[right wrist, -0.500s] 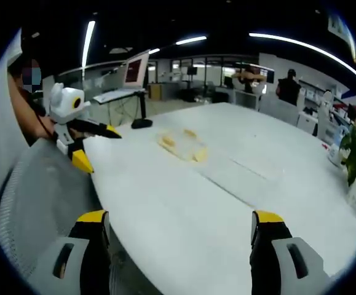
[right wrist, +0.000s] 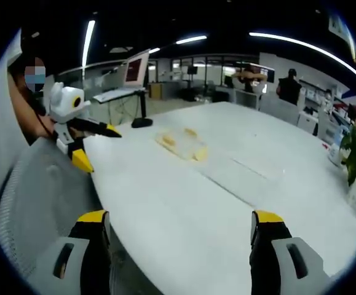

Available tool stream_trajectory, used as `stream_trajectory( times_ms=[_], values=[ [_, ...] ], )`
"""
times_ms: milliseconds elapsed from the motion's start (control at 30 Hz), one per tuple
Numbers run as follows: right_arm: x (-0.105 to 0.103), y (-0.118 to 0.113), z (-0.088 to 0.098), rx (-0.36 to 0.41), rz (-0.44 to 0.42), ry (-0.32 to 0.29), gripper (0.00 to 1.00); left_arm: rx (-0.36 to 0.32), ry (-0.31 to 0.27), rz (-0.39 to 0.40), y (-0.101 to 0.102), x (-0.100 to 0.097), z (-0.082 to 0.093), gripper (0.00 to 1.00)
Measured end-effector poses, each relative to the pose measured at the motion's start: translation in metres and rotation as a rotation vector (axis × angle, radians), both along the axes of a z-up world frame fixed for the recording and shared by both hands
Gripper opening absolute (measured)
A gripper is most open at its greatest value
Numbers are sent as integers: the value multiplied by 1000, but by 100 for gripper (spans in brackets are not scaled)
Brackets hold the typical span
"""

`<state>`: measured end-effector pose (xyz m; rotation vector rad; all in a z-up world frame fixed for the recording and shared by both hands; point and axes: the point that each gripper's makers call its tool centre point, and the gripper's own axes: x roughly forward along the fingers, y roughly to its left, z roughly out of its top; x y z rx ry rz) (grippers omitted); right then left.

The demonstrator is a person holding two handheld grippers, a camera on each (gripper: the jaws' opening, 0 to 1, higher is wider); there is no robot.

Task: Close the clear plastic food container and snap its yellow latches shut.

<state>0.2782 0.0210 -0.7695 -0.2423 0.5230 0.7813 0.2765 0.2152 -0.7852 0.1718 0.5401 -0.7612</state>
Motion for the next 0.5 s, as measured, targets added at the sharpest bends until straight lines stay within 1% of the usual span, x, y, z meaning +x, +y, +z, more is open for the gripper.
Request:
stream_trajectory(
  times_ms=[500],
  values=[
    [0, 0, 1, -3, 2, -1, 96, 1, 3, 2, 1, 0, -1, 90]
  ],
)
